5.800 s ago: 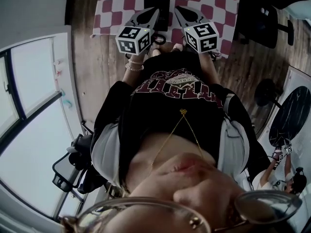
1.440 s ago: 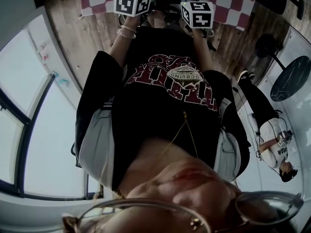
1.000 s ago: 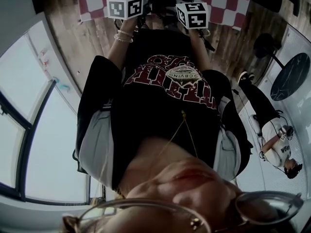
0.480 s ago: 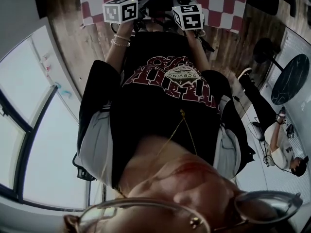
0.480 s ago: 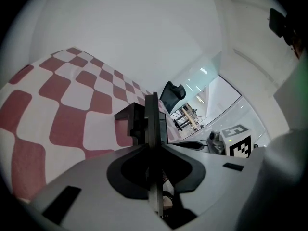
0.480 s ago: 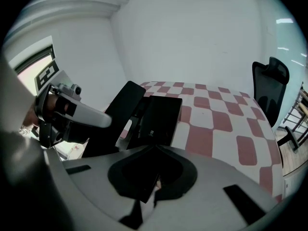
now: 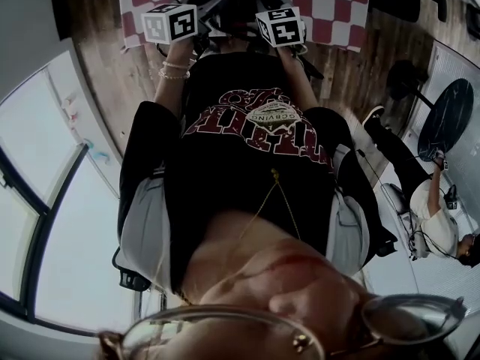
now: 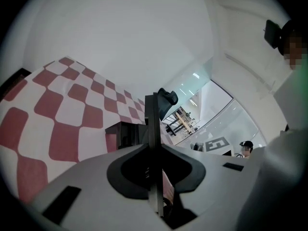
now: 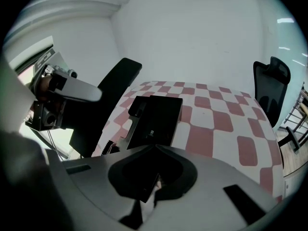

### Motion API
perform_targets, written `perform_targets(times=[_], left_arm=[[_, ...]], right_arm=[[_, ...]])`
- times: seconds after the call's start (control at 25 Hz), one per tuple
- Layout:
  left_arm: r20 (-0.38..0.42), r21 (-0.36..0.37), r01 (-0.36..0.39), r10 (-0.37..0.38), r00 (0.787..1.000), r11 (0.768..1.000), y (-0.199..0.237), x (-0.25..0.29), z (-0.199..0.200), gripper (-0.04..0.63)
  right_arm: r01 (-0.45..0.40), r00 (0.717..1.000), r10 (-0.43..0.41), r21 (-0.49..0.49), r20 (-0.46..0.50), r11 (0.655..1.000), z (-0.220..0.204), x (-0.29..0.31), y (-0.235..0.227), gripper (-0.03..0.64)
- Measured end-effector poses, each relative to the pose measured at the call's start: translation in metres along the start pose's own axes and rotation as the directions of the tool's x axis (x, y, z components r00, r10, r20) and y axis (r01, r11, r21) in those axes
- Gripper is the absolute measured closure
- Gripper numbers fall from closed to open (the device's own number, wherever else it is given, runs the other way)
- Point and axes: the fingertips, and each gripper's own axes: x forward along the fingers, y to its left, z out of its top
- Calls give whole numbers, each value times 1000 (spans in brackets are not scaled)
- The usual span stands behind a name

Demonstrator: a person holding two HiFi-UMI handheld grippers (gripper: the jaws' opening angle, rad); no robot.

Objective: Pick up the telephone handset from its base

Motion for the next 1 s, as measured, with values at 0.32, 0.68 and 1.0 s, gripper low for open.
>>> perform_targets(times=[0.32, 0.68, 1.0], left_arm=[[120, -12, 125, -122, 985, 992, -28, -24, 44, 514], [167, 24, 200, -201, 965, 979, -50, -47, 77, 514], [198, 43, 231, -235, 952, 972, -63, -59, 92, 514]], right_arm=[[-9, 1000, 9, -17, -24, 1000, 1, 2, 2, 598], [-10, 1000, 10, 5, -22, 1000, 2, 3, -2, 598], [-20, 999, 20, 24, -27, 1000, -2, 1, -7, 598]])
